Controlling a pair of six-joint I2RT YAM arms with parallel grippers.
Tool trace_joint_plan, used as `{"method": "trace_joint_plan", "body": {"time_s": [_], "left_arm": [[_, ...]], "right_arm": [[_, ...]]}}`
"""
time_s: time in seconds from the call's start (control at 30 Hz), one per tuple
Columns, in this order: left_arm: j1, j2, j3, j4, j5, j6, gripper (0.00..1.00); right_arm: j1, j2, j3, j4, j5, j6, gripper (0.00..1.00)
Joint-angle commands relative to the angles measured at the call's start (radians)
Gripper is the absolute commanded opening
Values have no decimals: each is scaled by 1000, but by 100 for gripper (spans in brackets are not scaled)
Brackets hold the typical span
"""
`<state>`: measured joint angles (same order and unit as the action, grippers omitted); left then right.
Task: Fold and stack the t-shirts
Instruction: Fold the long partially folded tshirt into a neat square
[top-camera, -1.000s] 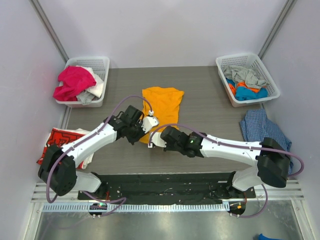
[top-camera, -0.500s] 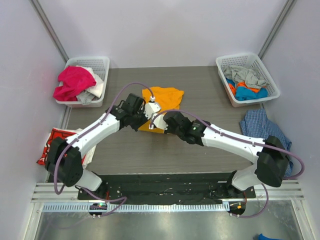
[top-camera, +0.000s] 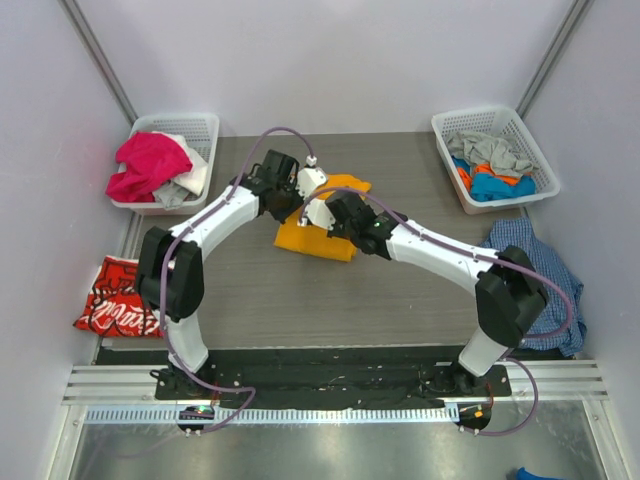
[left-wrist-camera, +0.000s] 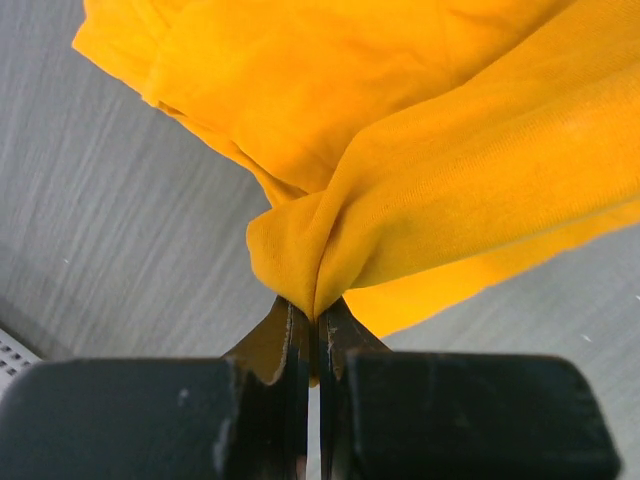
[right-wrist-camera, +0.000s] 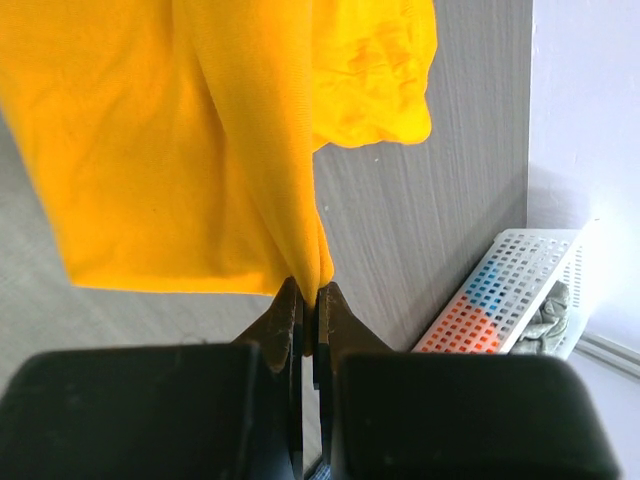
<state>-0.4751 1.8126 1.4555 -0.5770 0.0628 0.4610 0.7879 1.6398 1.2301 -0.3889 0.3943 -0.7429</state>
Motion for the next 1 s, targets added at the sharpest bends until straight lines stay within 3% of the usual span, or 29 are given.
{"method": "trace_joint_plan", "body": {"time_s": [0.0,0.77,0.97], "left_arm": [[44,60,121,5,3,33,0],[99,387,584,-86,25,64,0],[102,413,618,-55,22,67,0]], "right_arm": [[-47,40,91,33,-15,-39,1],[-199,250,258,54,-89,-92,1],[-226,271,282,56,-103,-96,1]]}}
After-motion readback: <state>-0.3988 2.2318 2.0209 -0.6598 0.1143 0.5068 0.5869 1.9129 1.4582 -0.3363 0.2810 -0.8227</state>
